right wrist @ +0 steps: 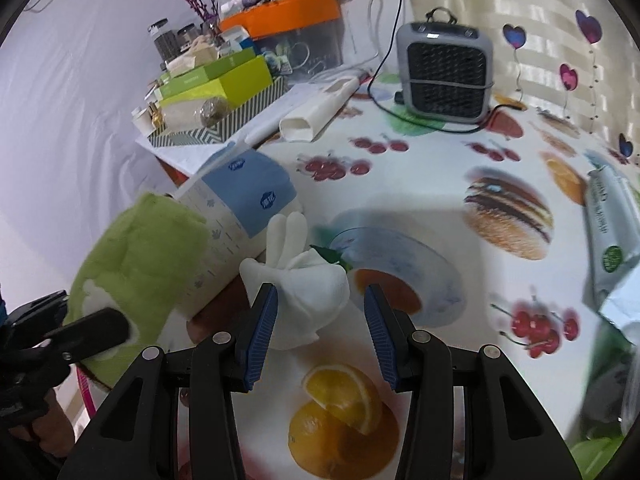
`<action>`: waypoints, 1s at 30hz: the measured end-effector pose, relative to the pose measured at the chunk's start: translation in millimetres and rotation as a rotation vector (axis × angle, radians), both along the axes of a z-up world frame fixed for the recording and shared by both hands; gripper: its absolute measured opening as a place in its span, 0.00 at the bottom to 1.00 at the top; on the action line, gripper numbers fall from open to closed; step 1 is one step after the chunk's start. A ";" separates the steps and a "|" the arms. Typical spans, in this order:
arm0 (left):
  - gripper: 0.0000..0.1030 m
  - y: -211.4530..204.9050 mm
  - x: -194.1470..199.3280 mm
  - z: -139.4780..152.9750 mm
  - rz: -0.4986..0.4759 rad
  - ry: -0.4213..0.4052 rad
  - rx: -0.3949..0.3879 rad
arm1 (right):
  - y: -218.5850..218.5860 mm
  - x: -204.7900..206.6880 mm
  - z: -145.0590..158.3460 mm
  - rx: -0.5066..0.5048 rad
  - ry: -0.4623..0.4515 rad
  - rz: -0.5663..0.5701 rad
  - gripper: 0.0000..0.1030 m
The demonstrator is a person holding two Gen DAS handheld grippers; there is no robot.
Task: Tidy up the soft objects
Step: 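Grasp the white glove with the right tool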
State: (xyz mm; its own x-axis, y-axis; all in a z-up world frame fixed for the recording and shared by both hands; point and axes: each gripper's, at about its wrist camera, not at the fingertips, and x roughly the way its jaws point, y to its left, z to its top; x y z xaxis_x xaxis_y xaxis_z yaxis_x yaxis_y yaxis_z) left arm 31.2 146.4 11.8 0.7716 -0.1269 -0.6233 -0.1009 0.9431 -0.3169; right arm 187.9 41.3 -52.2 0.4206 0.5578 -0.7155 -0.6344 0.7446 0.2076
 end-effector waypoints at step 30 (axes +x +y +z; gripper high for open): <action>0.26 -16.1 0.6 4.1 -0.010 -0.009 0.014 | -27.8 -33.7 35.7 0.051 -0.134 -0.050 0.29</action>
State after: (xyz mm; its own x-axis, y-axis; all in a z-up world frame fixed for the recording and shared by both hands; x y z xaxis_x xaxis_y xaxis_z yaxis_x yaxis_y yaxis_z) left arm 31.8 130.2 16.0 0.7756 -0.1259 -0.6185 -0.0885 0.9485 -0.3041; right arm 154.2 13.6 -16.5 0.5387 0.5675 -0.6227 -0.6210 0.7670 0.1617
